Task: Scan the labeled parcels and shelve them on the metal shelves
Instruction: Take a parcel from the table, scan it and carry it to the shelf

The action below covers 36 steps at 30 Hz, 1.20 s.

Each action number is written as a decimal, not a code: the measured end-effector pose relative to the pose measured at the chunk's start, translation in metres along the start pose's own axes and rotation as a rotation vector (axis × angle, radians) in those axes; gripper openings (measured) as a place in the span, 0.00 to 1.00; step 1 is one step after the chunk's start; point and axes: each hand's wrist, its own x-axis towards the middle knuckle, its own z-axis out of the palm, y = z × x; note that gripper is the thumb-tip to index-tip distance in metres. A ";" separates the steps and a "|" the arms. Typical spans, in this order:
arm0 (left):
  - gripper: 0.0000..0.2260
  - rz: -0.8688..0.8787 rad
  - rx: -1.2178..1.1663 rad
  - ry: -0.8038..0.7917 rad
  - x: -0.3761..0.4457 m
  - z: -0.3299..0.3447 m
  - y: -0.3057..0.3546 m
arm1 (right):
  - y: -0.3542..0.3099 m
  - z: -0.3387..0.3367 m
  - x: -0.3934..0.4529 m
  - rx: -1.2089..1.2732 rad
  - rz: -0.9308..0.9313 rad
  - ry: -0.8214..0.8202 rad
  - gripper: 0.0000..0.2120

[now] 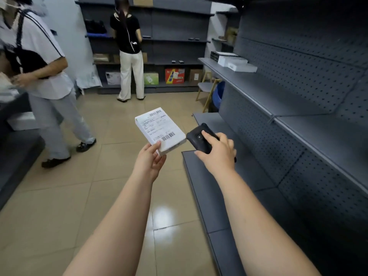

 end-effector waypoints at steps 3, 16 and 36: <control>0.14 0.072 0.002 -0.070 0.081 0.021 0.024 | -0.010 0.025 0.075 -0.011 0.007 0.030 0.30; 0.10 -0.241 0.205 -0.532 0.377 0.235 0.111 | -0.001 0.020 0.368 0.081 0.341 0.492 0.30; 0.18 -0.360 0.972 -1.036 0.538 0.551 0.029 | 0.147 -0.050 0.552 0.331 0.759 0.930 0.39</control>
